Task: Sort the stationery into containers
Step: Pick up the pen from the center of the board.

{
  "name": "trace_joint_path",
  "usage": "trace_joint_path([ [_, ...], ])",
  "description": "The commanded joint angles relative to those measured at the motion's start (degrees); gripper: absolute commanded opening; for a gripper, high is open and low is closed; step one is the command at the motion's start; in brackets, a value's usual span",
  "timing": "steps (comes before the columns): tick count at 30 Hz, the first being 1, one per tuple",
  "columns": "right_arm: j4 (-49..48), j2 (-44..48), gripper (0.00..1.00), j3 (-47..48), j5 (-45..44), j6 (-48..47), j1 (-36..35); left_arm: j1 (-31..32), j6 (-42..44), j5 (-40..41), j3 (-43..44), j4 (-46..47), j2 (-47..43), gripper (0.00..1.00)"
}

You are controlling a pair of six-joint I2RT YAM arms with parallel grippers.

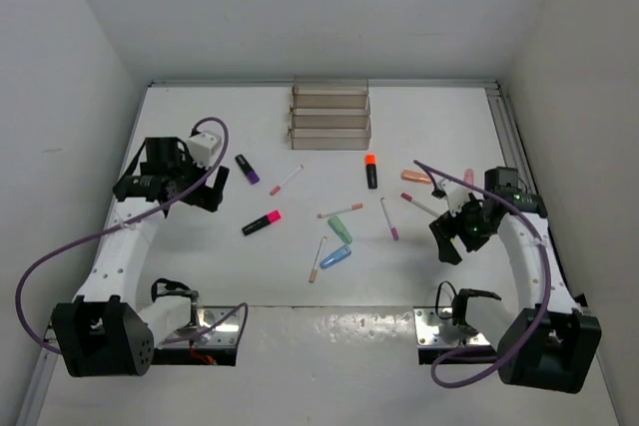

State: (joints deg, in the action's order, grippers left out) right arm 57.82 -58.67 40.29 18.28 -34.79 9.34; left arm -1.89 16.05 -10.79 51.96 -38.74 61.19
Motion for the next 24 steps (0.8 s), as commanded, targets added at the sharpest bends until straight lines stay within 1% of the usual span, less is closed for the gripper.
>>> trace_joint_path([
  [1, 4.8, -3.0, 0.92, 5.8, 4.6, -18.6, 2.6, 0.5, 0.8, -4.2, 2.5, 0.3, 0.9, 1.00],
  [2, 6.4, -4.3, 0.86, 6.9, 6.0, -23.4, 4.3, 0.5, 2.0, -5.9, 2.7, 0.3, 1.1, 1.00],
  [3, 7.8, -5.7, 0.84, 7.9, 6.2, -28.1, 5.1, 0.5, 2.7, -6.8, 3.1, 0.1, 1.5, 1.00],
  [4, 10.2, -8.4, 0.83, 9.8, 6.2, -37.2, 5.8, 0.4, 3.1, -8.1, 4.1, -1.1, 2.5, 1.00],
  [6, 11.0, -11.1, 0.78, 12.3, 6.0, -45.4, 8.2, 0.5, 4.3, -11.2, 5.0, -1.9, 3.6, 1.00],
  [7, 11.6, -13.6, 0.76, 13.0, 6.0, -53.3, 9.2, 0.5, 4.5, -11.9, 5.6, -2.3, 4.5, 1.00],
  [9, 11.7, -16.3, 0.73, 15.3, 5.6, -60.7, 11.1, 0.5, 4.5, -13.8, 6.2, -2.0, 5.5, 1.00],
  [10, 11.4, -18.8, 0.73, 16.0, 5.7, -67.0, 11.7, 0.5, 4.6, -15.2, 6.3, -2.0, 5.6, 1.00],
  [11, 11.3, -20.1, 0.74, 17.6, 6.3, -70.0, 12.7, 0.5, 4.8, -16.0, 6.4, -1.9, 5.8, 1.00],
  [12, 10.5, -21.4, 0.80, 18.2, 6.8, -73.8, 13.1, 0.5, 4.9, -17.0, 6.7, -1.9, 6.2, 1.00],
  [15, 9.5, -26.2, 0.84, 21.0, 7.6, -79.2, 13.4, 0.5, 5.3, -20.4, 7.4, -2.3, 7.4, 1.00],
  [18, 9.2, -30.5, 0.85, 22.9, 8.8, -82.4, 13.0, 0.3, 5.7, -22.7, 8.0, -2.4, 8.4, 1.00],
  [23, 4.9, -33.3, 0.82, 18.9, 8.3, -88.9, 11.1, 0.4, 5.4, -23.9, 8.9, -1.6, 10.0, 1.00],
  [24, 4.5, -33.5, 0.80, 18.2, 8.4, -89.2, 10.5, 0.4, 5.3, -24.3, 8.9, -1.3, 10.2, 1.00],
])
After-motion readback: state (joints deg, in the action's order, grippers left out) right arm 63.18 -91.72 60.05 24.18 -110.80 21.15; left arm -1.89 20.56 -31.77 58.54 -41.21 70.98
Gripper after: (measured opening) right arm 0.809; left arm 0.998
